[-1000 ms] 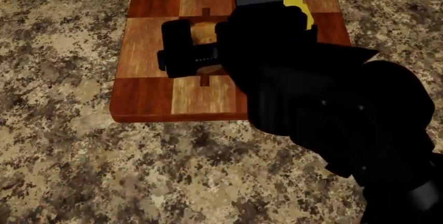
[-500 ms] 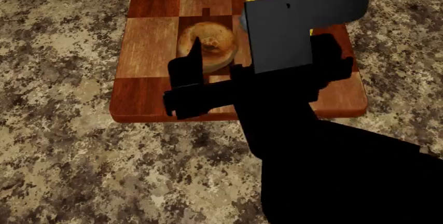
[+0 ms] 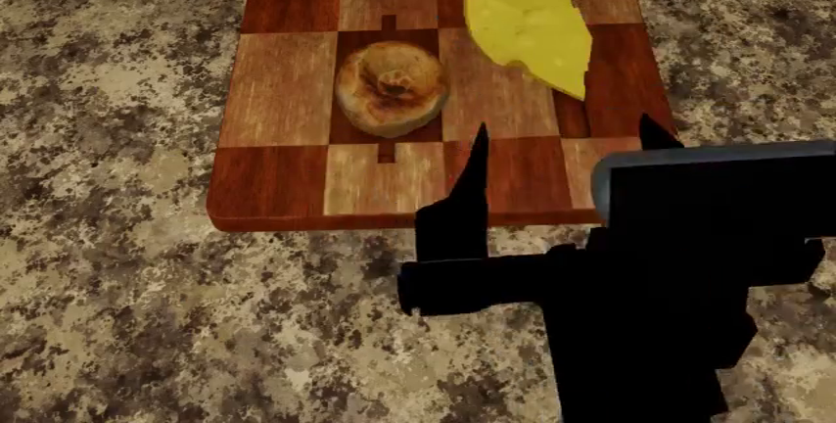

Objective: Place the bread and cheese on the cutting board.

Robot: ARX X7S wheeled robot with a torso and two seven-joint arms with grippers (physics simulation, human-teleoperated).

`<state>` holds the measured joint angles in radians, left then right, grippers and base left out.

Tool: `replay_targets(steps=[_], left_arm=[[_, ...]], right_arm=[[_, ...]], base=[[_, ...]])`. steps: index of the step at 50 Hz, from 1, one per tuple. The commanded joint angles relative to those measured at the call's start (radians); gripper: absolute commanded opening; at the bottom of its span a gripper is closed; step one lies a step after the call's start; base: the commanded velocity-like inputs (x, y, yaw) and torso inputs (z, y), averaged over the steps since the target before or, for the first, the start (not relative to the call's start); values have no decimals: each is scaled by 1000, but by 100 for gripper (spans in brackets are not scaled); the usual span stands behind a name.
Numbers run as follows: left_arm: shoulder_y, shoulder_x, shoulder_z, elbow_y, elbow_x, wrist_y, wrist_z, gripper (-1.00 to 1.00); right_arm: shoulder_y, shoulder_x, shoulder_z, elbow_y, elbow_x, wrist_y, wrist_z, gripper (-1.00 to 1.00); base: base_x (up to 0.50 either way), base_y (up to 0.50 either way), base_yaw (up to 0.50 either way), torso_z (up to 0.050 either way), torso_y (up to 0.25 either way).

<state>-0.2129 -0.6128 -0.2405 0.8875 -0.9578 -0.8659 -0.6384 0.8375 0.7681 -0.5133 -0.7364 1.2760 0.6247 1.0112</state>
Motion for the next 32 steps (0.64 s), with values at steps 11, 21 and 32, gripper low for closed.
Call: replay_targets(steps=[11,21,32], left_arm=[[-19,-2,54,-4,30,12,14,100],[-36,-8,77,16,22,-7,-6,100],[-50,-13,85,26,4,-15,-18,100]], right_arm=[[136,332,200,-278,377,-40,302,100],[258,287,397,-310,633,119,449,100],[361,308,543,-310,818,198,559,100]], base=[[0,0,0,0,0],[0,0,0,0,0],[0,0,0,0,0]])
